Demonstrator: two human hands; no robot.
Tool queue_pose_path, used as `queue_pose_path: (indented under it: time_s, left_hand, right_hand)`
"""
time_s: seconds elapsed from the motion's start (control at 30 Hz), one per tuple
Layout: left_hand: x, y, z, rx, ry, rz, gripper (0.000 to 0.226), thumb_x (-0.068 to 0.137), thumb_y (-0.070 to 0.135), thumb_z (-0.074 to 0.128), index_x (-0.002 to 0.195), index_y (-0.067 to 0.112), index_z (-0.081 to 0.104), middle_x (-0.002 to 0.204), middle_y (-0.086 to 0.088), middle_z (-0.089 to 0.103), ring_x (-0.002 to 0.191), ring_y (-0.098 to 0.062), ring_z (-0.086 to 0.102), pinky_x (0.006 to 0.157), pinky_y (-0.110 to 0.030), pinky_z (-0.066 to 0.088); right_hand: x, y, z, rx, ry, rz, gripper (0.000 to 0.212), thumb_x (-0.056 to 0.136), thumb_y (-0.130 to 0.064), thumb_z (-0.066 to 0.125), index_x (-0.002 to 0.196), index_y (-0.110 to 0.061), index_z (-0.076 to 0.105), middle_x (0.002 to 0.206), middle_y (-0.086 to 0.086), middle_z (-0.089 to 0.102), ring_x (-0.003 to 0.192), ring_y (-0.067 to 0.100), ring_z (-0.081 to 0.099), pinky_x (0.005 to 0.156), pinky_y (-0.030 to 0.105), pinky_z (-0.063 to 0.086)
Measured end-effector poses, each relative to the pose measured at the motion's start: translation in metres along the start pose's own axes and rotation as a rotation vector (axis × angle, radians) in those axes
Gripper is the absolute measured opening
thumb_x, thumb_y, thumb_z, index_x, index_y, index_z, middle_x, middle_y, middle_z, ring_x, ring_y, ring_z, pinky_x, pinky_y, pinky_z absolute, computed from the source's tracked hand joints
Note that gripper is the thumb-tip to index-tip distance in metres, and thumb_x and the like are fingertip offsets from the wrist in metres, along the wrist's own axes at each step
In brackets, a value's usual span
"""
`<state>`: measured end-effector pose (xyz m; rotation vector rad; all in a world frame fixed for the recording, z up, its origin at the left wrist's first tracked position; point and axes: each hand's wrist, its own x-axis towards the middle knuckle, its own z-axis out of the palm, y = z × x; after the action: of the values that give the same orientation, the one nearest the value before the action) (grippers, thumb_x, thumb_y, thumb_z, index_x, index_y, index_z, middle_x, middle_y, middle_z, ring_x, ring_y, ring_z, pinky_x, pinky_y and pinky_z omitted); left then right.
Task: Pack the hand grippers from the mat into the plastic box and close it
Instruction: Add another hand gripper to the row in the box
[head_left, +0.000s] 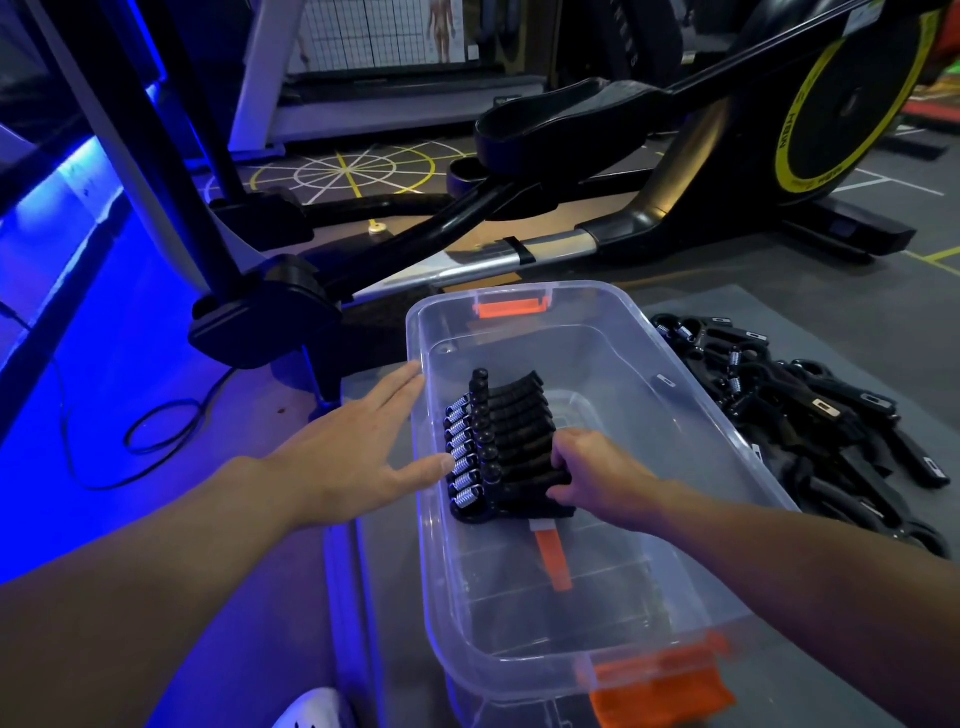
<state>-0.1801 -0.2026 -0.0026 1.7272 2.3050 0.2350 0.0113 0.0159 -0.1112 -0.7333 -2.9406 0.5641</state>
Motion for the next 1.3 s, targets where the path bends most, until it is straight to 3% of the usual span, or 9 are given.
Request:
queue_pose_path:
  time_s: [0.23,0.67,0.93,1.0,1.13,1.3]
  left_hand:
    - [-0.002,0.005,-0.003,-0.013,-0.003,-0.029,0.106,0.072,0.083,0.032,0.156,0.028,-0.002,0.157,0.029,-0.016,0.142,-0.002,0.024,0.101,-0.022,0.029]
    - [-0.001,0.004,-0.002,-0.021,-0.009,-0.035,0.106,0.072,0.085,0.032,0.156,0.029,0.000,0.155,0.032,-0.018,0.141,-0.005,0.029,0.108,-0.029,0.033]
    - [0.000,0.006,-0.004,0.002,-0.013,-0.040,0.103,0.077,0.081,0.037,0.156,0.024,0.004,0.159,0.025,-0.013,0.144,-0.006,0.025,0.113,-0.030,0.029]
    - [0.001,0.005,-0.004,0.008,-0.012,-0.040,0.103,0.078,0.080,0.038,0.157,0.022,0.006,0.161,0.022,-0.010,0.145,-0.007,0.022,0.115,-0.031,0.027]
    - [0.006,0.010,-0.007,0.057,0.037,-0.040,0.107,0.072,0.086,0.028,0.155,0.020,0.018,0.162,0.011,0.008,0.145,-0.015,0.022,0.116,-0.032,0.020]
    - [0.019,0.037,-0.017,0.043,0.188,0.029,0.088,0.077,0.069,0.018,0.146,0.019,0.038,0.152,0.005,0.038,0.137,-0.014,0.034,0.112,-0.033,0.022]
  right_hand:
    - [-0.001,-0.001,0.001,-0.005,0.002,0.000,0.028,0.074,-0.023,0.073,0.079,-0.019,0.045,0.090,-0.003,0.051,0.080,0.019,0.049,0.065,0.027,0.036]
    - [-0.002,0.000,0.002,0.106,0.039,0.048,0.029,0.070,-0.017,0.076,0.077,-0.015,0.048,0.079,-0.002,0.054,0.071,0.020,0.048,0.058,0.029,0.037]
    - [-0.001,-0.001,-0.001,0.060,0.021,0.064,0.037,0.070,-0.028,0.078,0.081,-0.017,0.044,0.079,-0.005,0.053,0.072,0.019,0.047,0.059,0.034,0.037]
    - [-0.002,-0.001,-0.003,0.078,0.014,0.081,0.039,0.070,-0.029,0.078,0.082,-0.017,0.043,0.076,-0.007,0.051,0.070,0.020,0.047,0.056,0.033,0.035]
    - [-0.003,-0.001,-0.014,0.177,-0.014,0.151,0.041,0.068,-0.031,0.083,0.091,-0.017,0.051,0.071,-0.008,0.055,0.067,0.016,0.053,0.062,0.035,0.044]
    - [-0.011,-0.009,-0.040,0.301,0.111,0.174,0.040,0.071,-0.030,0.085,0.096,-0.017,0.056,0.073,-0.002,0.064,0.060,0.009,0.054,0.053,0.018,0.040]
